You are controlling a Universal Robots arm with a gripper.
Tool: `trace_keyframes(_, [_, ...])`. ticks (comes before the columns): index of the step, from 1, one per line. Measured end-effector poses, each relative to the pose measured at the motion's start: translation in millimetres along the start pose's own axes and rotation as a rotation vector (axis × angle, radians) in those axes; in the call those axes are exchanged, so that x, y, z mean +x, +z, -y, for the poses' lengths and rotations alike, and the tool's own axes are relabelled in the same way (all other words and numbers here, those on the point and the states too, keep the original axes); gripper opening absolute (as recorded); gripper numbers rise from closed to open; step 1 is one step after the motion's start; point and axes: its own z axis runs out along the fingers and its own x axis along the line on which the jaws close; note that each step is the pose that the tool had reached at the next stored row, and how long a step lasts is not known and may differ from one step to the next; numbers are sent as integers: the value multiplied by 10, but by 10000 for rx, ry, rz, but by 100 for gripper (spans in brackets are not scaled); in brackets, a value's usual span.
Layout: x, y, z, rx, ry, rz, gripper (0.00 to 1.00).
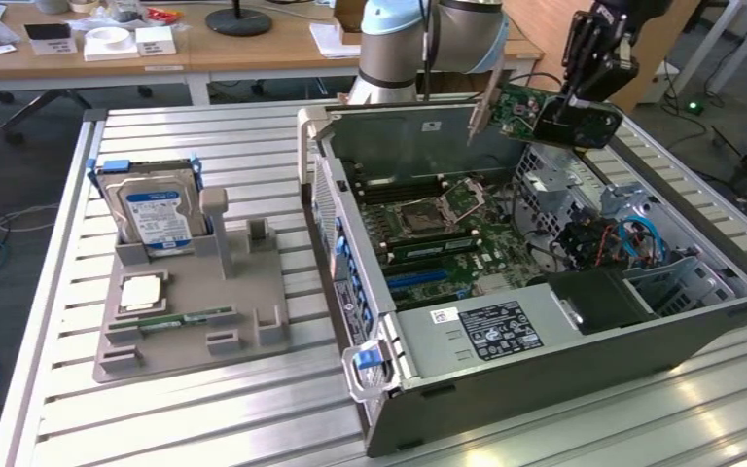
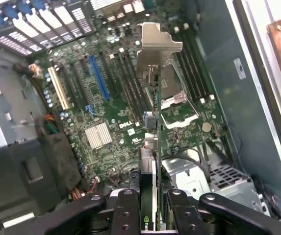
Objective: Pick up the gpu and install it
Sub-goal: 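Insert the gpu into the slot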
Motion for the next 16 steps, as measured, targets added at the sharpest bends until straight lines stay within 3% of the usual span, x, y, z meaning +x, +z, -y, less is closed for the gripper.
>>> trace_keyframes(16, [0, 6, 0, -49, -2917, -114, 26])
